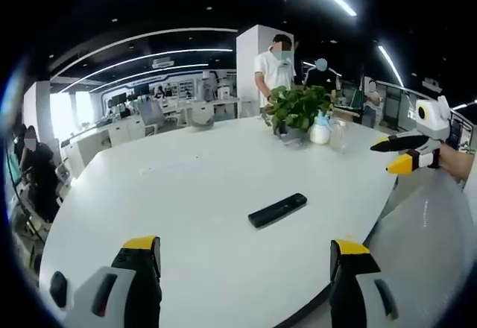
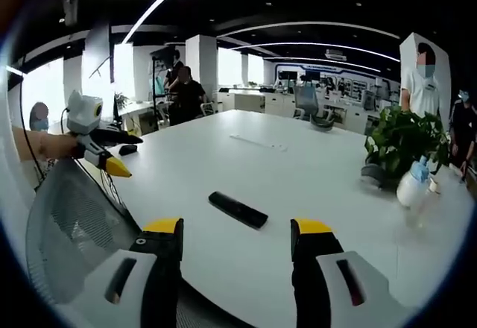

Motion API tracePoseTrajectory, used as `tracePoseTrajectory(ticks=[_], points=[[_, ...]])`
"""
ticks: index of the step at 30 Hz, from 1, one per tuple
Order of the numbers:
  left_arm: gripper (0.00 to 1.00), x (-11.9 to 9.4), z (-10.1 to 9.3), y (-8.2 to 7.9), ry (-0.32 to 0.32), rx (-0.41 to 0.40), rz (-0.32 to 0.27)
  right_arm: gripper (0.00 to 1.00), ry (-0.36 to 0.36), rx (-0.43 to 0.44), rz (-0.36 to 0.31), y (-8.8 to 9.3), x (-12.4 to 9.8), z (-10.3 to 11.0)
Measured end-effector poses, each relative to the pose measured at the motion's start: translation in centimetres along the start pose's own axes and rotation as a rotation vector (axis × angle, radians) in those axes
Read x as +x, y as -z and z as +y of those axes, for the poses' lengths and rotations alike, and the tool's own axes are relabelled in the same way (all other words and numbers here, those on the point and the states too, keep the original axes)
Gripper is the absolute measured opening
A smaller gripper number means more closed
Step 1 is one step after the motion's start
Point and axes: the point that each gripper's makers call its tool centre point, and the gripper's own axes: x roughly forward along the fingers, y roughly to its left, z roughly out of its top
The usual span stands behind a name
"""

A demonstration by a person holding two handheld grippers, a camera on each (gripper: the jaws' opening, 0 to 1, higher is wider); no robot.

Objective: Press the specified remote control buttons in sequence, fully releasing each button before pressing the next.

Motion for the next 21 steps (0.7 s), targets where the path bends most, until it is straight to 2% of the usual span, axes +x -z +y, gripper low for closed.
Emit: tracePoseTrajectory(ticks=[3, 7, 13, 18, 21], points=[[0.98, 0.1, -0.6, -0.2, 0.041, -0.034, -0.016, 0.59, 0.064, 0.04, -0.001, 0.1, -0.2, -1.3], [0.98, 0.0, -1.4, -0.6, 0.077, -0.018, -0.032, 0.59, 0.08, 0.071, 0.003, 0.2, -0.2, -2.0], [0.99, -0.4, -2.0, -1.5, 0.125, -0.038, -0.076, 0.58, 0.093, 0.04, -0.016, -0.3, -0.4, -1.9], [0.99, -0.5, -2.3, -1.4, 0.142, -0.038, -0.072, 0.58, 0.126, 0.038, 0.011, 0.0, -0.4, -2.4], [0.99, -0.6, -2.4, -1.7, 0.144, -0.027, -0.082, 0.58, 0.131, 0.029, -0.003, -0.2, -0.6, -2.4]])
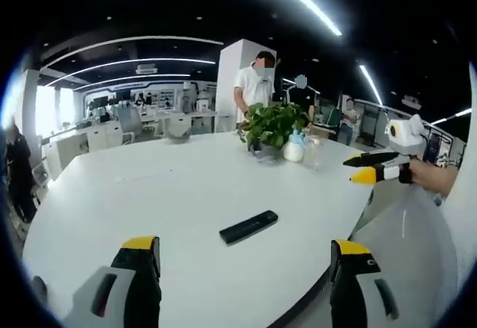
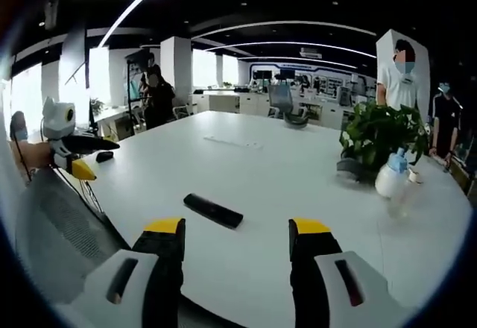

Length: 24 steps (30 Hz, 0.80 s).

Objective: Press the specified remote control buttons in sequence, fully releasing each button before pressing the next.

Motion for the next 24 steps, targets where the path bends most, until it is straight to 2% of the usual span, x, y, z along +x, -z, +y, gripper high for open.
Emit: tracePoseTrajectory(ticks=[3, 6, 9, 11, 12, 13, 14, 15, 21, 23, 24], points=[[0.98, -0.2, 0.1, -0.3, 0.014, -0.038, -0.02, 0.58, 0.007, 0.005, -0.008, -0.2, -0.1, -0.2], [0.99, -0.2, 0.2, -0.6, 0.038, -0.119, -0.039, 0.58, 0.021, 0.012, -0.013, -0.2, -0.2, -0.5], [1.0, 0.1, 0.4, -0.8, 0.052, -0.139, -0.042, 0.58, 0.029, 0.017, -0.02, -0.3, -0.2, -0.7], [1.0, 0.5, -0.1, -0.9, 0.097, -0.151, -0.038, 0.58, 0.032, 0.022, -0.021, -0.3, -0.2, -0.8], [1.0, 0.9, -0.5, -0.8, 0.133, -0.127, -0.018, 0.58, 0.034, 0.021, -0.021, -0.3, -0.2, -0.9], [1.0, 1.1, -0.5, -0.7, 0.14, -0.121, -0.011, 0.58, 0.034, 0.021, -0.02, -0.3, -0.2, -0.9], [1.0, 1.8, -0.6, -0.2, 0.158, -0.065, 0.031, 0.58, 0.034, 0.022, -0.019, -0.4, -0.2, -0.9], [1.0, 2.2, -0.7, -0.2, 0.167, -0.043, 0.042, 0.58, 0.034, 0.02, -0.018, -0.3, -0.2, -0.8], [1.0, 5.3, -1.3, -0.5, 0.221, -0.085, 0.051, 0.57, 0.029, 0.007, 0.0, -0.2, 0.0, -0.5], [1.0, 5.7, -1.4, -0.3, 0.232, -0.061, 0.07, 0.57, 0.027, 0.005, 0.003, -0.2, 0.0, -0.4], [1.0, 6.0, -1.4, -0.2, 0.234, -0.021, 0.088, 0.57, 0.025, 0.004, 0.003, -0.2, 0.1, -0.4]])
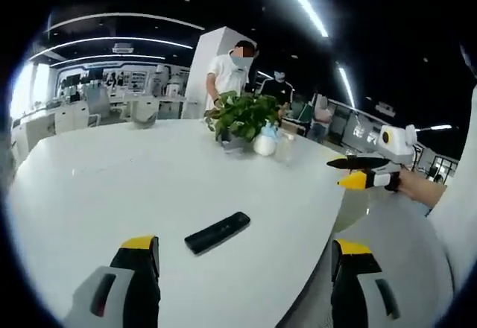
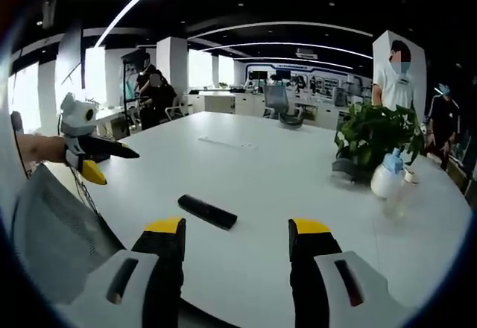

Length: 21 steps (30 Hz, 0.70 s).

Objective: Press the specified remote control buttons in sequence, fully releasing each button before pressing the next.

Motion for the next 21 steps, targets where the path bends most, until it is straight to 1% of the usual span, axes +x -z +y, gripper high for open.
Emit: tracePoseTrajectory(ticks=[1, 3, 6, 10, 15, 21], points=[[1.0, 0.1, 0.0, 0.1, 0.006, 0.024, 0.018, 0.57, -0.001, 0.0, 0.0, 0.0, 0.0, 0.0], [1.0, 0.4, 0.1, 0.1, 0.017, 0.044, 0.033, 0.57, -0.003, 0.0, -0.001, 0.0, 0.0, 0.0], [1.0, 0.7, 0.5, 0.2, 0.023, 0.045, 0.048, 0.57, -0.001, -0.001, -0.001, 0.0, 0.1, -0.2], [1.0, 1.0, 1.4, 0.6, 0.014, 0.065, 0.078, 0.57, 0.0, -0.002, -0.003, 0.0, 0.1, -0.3], [1.0, 1.5, 1.8, 1.1, 0.019, 0.083, 0.11, 0.57, -0.003, -0.009, 0.008, 0.2, 0.2, -0.2], [1.0, 2.2, 2.0, 2.0, 0.037, 0.124, 0.169, 0.57, -0.021, -0.033, 0.026, 0.5, 0.4, 0.2]])
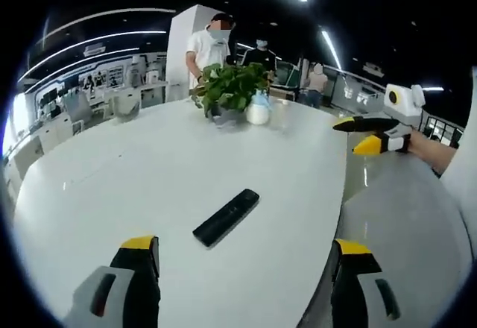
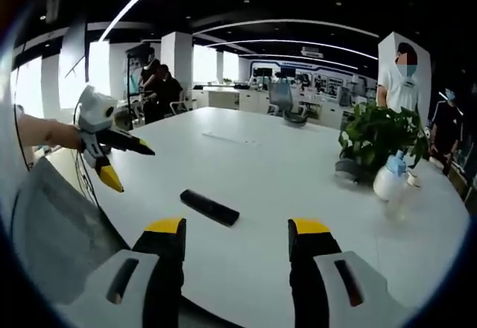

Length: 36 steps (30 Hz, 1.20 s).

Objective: Press the specified remote control buttons in sequence, fully releasing each button before pressing the next.

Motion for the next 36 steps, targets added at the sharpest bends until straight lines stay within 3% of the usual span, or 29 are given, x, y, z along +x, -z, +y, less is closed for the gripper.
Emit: tracePoseTrajectory(ticks=[12, 20, 36], points=[[0.99, 1.4, 0.8, 0.2, 0.025, 0.0, 0.037, 0.57, -0.003, -0.011, 0.003, 0.2, 0.0, -0.1], [0.99, 3.0, 0.8, 0.3, 0.057, 0.044, 0.098, 0.56, 0.001, -0.009, -0.001, 0.2, -0.1, -0.3], [0.96, 5.3, 0.5, 0.2, 0.119, 0.091, 0.145, 0.55, 0.012, -0.015, 0.0, 0.2, -0.2, -0.4]])
